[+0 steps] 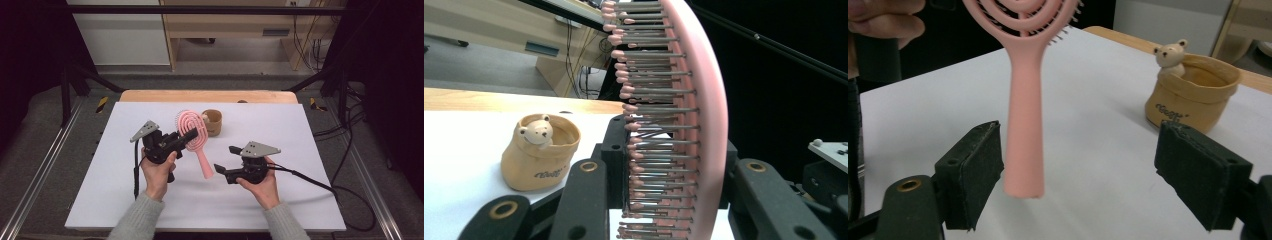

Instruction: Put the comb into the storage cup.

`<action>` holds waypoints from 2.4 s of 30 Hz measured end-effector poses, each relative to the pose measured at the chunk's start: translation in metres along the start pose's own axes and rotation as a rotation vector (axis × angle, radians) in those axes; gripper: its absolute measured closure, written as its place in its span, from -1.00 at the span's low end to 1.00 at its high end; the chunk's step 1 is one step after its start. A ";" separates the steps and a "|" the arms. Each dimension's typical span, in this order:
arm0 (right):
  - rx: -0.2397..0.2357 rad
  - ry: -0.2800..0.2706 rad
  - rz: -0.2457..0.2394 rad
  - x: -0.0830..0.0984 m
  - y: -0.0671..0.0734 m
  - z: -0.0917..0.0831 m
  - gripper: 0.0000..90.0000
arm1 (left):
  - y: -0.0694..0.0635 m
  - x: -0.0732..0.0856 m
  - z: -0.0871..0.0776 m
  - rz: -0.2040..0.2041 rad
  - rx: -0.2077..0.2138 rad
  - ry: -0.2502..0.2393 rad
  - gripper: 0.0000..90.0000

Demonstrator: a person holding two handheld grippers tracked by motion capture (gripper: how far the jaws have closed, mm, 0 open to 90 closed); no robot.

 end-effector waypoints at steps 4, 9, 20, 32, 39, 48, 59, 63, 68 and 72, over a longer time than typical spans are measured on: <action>0.020 -0.014 0.005 0.003 -0.008 -0.004 -0.62 | 0.001 -0.003 -0.003 0.007 -0.003 0.002 0.41; 0.037 -0.016 0.018 0.009 -0.018 -0.009 -0.73 | 0.001 -0.007 -0.005 0.022 -0.007 0.009 0.41; 0.071 0.049 0.029 0.023 -0.030 -0.013 -0.99 | 0.002 -0.016 -0.009 0.049 -0.024 0.018 0.41; 0.073 0.057 0.057 0.041 -0.048 -0.022 -0.99 | 0.003 -0.031 -0.016 0.067 -0.044 0.009 0.41; 0.068 0.050 0.072 0.050 -0.058 -0.030 -0.99 | 0.004 -0.040 -0.020 0.077 -0.053 0.002 0.41; 0.079 0.049 0.106 0.061 -0.071 -0.038 -0.99 | 0.005 -0.048 -0.019 0.085 -0.066 0.002 0.41; 0.089 0.052 0.135 0.073 -0.083 -0.044 -0.99 | 0.003 -0.063 -0.014 0.103 -0.085 -0.003 0.41; 0.093 0.054 0.145 0.077 -0.085 -0.047 -0.99 | 0.004 -0.067 -0.012 0.105 -0.091 -0.008 0.41; 0.104 0.056 0.150 0.082 -0.089 -0.051 -0.99 | 0.006 -0.073 -0.009 0.104 -0.099 -0.018 0.41; 0.103 0.056 0.152 0.085 -0.090 -0.053 -0.99 | 0.008 -0.076 -0.007 0.104 -0.104 -0.021 0.41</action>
Point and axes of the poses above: each handheld gripper's, and its own axes: z roughly forward along the jaws, x roughly out of its underside, y roughly to its left, the point moved 8 cm from there along z, roughly forward along the jaws, and after that the axes turned 13 degrees about y, right-handed, at the moved point
